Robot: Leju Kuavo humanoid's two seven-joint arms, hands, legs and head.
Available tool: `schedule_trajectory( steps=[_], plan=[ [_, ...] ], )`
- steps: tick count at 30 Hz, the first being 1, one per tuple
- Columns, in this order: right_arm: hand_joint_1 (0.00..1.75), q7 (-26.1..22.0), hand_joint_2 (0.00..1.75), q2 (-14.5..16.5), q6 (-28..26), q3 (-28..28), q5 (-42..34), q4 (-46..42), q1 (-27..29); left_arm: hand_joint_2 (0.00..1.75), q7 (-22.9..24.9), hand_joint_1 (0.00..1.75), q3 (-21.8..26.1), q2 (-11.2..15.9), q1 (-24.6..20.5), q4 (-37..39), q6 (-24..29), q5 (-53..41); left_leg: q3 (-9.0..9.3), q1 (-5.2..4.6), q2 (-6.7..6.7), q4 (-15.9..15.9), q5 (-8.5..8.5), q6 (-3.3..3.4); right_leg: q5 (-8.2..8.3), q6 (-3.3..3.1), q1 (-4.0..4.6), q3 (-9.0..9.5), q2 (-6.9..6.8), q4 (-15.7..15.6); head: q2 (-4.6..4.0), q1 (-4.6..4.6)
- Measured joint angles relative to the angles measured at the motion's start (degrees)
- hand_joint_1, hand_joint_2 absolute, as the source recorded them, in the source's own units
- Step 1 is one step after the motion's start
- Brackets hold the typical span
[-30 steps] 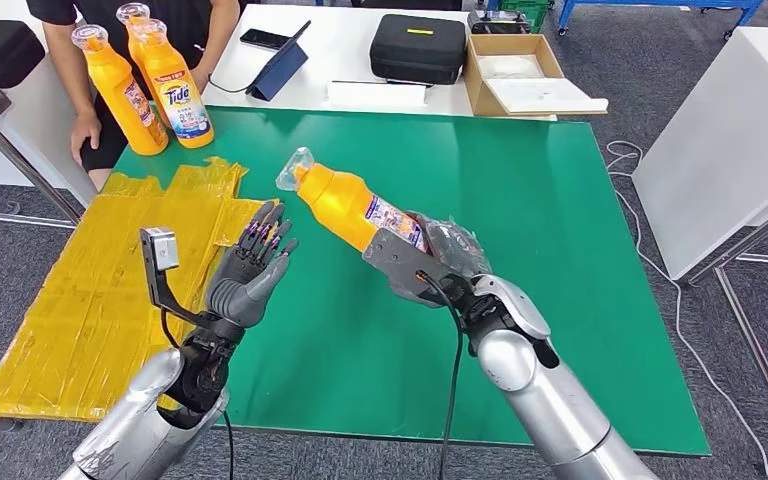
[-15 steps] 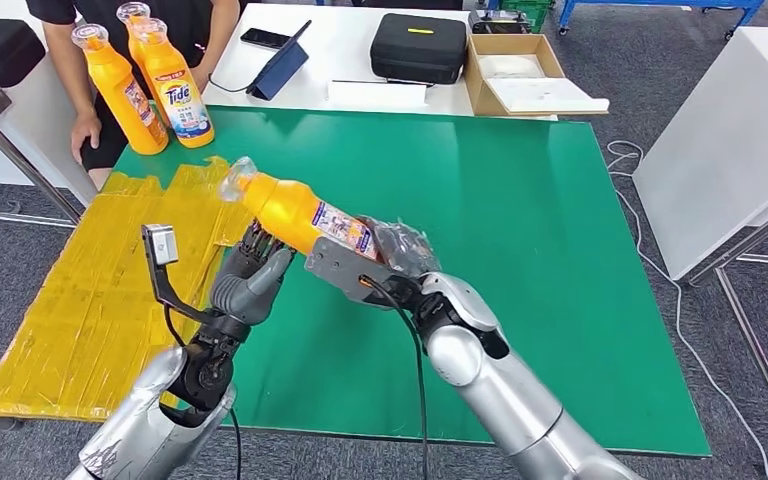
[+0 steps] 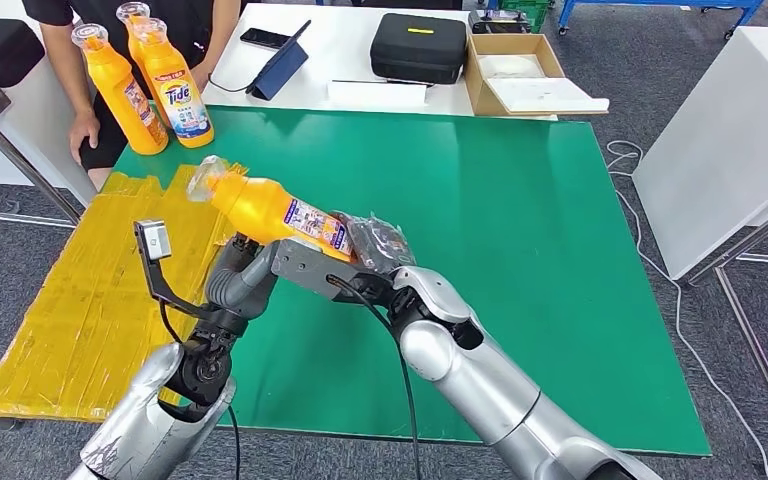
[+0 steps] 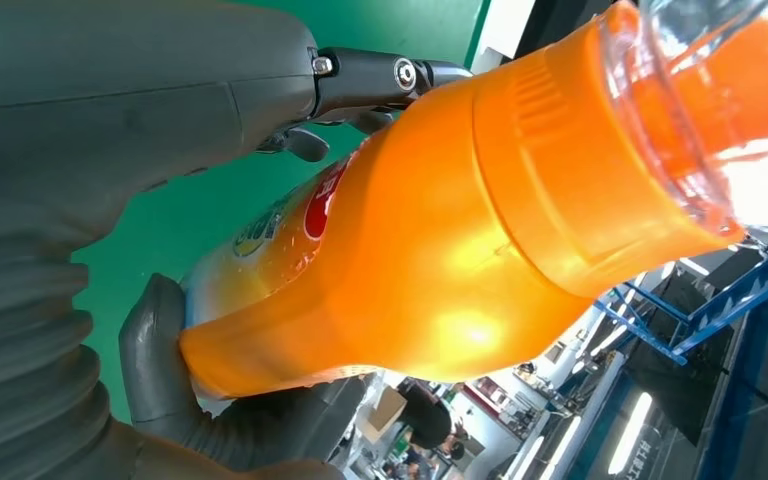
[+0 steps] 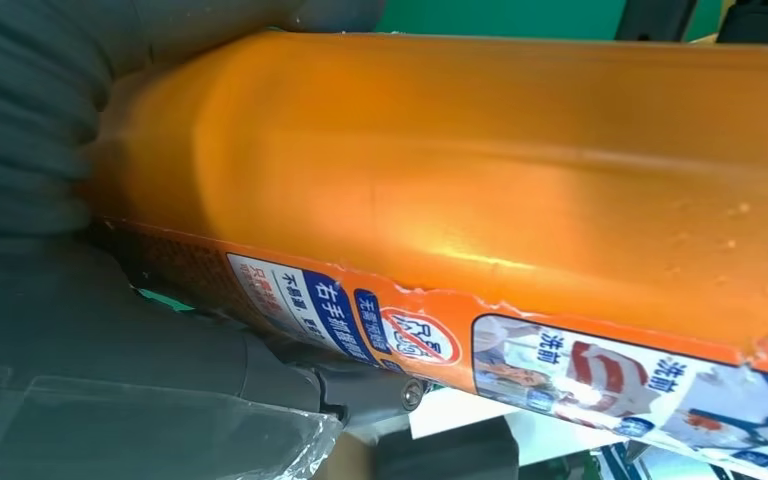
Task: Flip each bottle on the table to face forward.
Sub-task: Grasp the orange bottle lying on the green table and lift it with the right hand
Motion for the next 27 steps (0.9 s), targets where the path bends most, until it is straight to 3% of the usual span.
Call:
schedule_trajectory(
  steps=[7, 14, 21, 27],
  plan=[
    [1.75, 1.13, 1.75, 1.22, 0.17, 3.12, 0.35, 0.6, -0.91, 1.75, -0.92, 0.0, 0.78, -1.16, -0.35, 1.55, 0.11, -1.93, 0.01, 0.02, 0.05, 0.0, 0.0, 0.0, 0.0, 0.0, 0.01, -0.02, 0.01, 0.0, 0.0, 0.0],
    [1.75, 0.89, 1.75, 2.2, 0.72, 6.45, -3.55, 0.78, -1.09, 1.75, -4.85, 0.0, 1.35, -1.31, -0.08, 2.7, 2.02, -6.61, -0.01, 0.03, 0.04, -0.01, 0.0, 0.0, -0.01, -0.01, 0.02, -0.1, 0.01, 0.0, 0.0, 0.01],
    [1.75, 1.37, 1.75, 0.99, -1.1, 10.83, -11.18, 1.51, -3.56, 1.75, -9.11, 0.0, 1.44, -1.32, 0.18, 3.14, 5.39, -11.33, -0.01, 0.0, 0.03, 0.0, 0.0, -0.01, 0.0, -0.01, 0.02, -0.11, 0.01, 0.0, 0.0, 0.0],
    [1.75, 1.38, 1.75, -0.16, -2.51, 13.89, -13.48, 1.76, -4.92, 1.75, -10.83, 0.0, 1.66, -1.35, 0.52, 3.19, 7.3, -12.75, -0.01, 0.0, 0.04, 0.01, 0.0, -0.01, 0.0, -0.01, 0.01, -0.13, 0.02, -0.01, 0.0, 0.0]
  ],
)
